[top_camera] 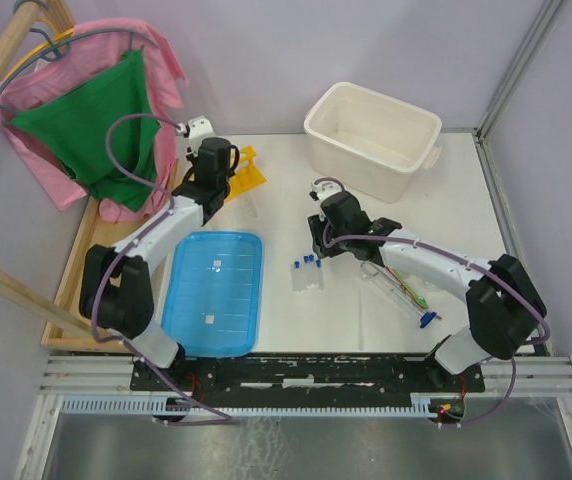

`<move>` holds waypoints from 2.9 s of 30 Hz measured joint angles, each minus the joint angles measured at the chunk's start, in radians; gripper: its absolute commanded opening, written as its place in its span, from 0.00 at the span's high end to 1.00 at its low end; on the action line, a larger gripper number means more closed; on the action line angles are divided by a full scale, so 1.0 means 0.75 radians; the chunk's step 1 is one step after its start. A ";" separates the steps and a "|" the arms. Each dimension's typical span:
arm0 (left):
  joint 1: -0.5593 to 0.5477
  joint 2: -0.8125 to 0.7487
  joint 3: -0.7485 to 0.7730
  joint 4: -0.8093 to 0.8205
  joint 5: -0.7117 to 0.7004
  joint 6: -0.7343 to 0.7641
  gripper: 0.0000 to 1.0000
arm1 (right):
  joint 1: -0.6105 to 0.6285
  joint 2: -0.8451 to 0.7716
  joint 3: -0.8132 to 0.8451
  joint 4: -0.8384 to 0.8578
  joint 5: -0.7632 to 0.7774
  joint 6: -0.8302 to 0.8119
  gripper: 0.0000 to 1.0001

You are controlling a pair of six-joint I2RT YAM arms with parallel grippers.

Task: Organize the chemistry lab equipment
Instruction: Insert the test tube into the slot of the test tube rack, then pick up the test tube at the center of the board.

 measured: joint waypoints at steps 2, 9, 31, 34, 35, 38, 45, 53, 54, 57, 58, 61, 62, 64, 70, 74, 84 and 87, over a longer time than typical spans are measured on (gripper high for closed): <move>-0.056 -0.100 -0.065 -0.012 0.009 -0.031 0.63 | 0.001 0.013 0.022 -0.024 -0.034 0.021 0.54; -0.318 -0.335 -0.348 -0.079 0.103 -0.146 0.64 | 0.024 0.057 0.023 -0.095 -0.156 0.066 0.57; -0.363 -0.721 -0.703 -0.244 0.165 -0.296 0.64 | 0.243 0.310 0.141 -0.132 -0.161 0.145 0.64; -0.363 -0.754 -0.730 -0.247 0.165 -0.299 0.64 | 0.244 0.326 0.150 -0.135 -0.154 0.155 0.64; -0.363 -0.762 -0.737 -0.248 0.165 -0.300 0.64 | 0.244 0.331 0.152 -0.135 -0.149 0.156 0.64; -0.363 -0.779 -0.752 -0.248 0.165 -0.301 0.64 | 0.244 0.347 0.153 -0.137 -0.141 0.156 0.64; -0.363 -0.780 -0.755 -0.248 0.187 -0.301 0.64 | 0.244 0.392 0.199 -0.164 -0.135 0.155 0.64; -0.363 -0.778 -0.771 -0.243 0.195 -0.304 0.64 | 0.244 0.402 0.243 -0.170 -0.130 0.151 0.64; -0.363 -0.777 -0.774 -0.243 0.195 -0.304 0.64 | 0.244 0.404 0.243 -0.172 -0.129 0.150 0.64; -0.363 -0.775 -0.781 -0.243 0.196 -0.304 0.64 | 0.244 0.425 0.246 -0.171 -0.127 0.151 0.64; -0.363 -0.775 -0.783 -0.243 0.195 -0.304 0.64 | 0.244 0.436 0.248 -0.171 -0.127 0.151 0.64; -0.363 -0.775 -0.785 -0.243 0.195 -0.304 0.64 | 0.244 0.464 0.248 -0.172 -0.127 0.151 0.64; -0.363 -0.776 -0.788 -0.243 0.195 -0.304 0.64 | 0.244 0.473 0.248 -0.171 -0.127 0.151 0.64; -0.363 -0.777 -0.793 -0.243 0.194 -0.304 0.64 | 0.244 0.488 0.250 -0.172 -0.127 0.151 0.64; -0.363 -0.778 -0.806 -0.245 0.194 -0.304 0.64 | 0.244 0.513 0.283 -0.169 -0.131 0.155 0.74; -0.363 -0.797 -0.813 -0.244 0.194 -0.304 0.64 | 0.245 0.519 0.291 -0.167 -0.134 0.157 0.87; -0.363 -0.827 -0.849 -0.245 0.231 -0.317 0.63 | 0.298 0.473 0.221 -0.081 -0.108 0.155 0.95; -0.363 -0.834 -0.849 -0.241 0.285 -0.324 0.62 | 0.357 0.330 0.091 -0.030 -0.062 0.146 0.95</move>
